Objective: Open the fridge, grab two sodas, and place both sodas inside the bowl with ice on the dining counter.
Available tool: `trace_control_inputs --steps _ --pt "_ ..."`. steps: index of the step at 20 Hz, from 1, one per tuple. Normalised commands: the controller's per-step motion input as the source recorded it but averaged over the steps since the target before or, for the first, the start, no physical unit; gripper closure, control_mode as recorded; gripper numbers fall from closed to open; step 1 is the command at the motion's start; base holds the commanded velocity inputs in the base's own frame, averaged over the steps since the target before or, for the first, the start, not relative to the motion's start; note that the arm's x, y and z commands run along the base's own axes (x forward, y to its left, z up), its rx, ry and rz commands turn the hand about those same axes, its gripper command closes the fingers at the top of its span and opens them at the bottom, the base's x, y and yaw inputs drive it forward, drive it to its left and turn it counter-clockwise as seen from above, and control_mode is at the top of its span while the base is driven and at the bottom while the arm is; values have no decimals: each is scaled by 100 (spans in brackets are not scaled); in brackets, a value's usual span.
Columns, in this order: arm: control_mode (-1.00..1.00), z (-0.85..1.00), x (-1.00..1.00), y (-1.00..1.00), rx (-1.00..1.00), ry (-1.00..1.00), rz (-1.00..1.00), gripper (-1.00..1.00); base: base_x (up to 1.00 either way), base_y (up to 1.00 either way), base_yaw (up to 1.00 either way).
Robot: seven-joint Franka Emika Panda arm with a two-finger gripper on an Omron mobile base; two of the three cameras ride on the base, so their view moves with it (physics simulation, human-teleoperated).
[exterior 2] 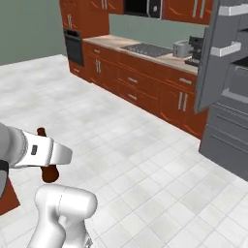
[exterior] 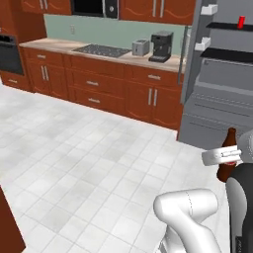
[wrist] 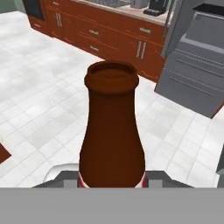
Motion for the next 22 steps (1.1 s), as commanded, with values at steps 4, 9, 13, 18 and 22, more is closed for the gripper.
trace_control_inputs --steps 4,9,13,18,22 --pt "100 0 0 0 0 0 0 100 -96 84 18" --pt "100 0 0 0 0 0 0 100 -87 98 18" --pt "100 0 0 0 0 0 0 100 -77 100 17" --pt "100 0 0 0 0 0 0 100 -66 100 13" --pt "100 0 0 0 0 0 0 100 -22 100 6"
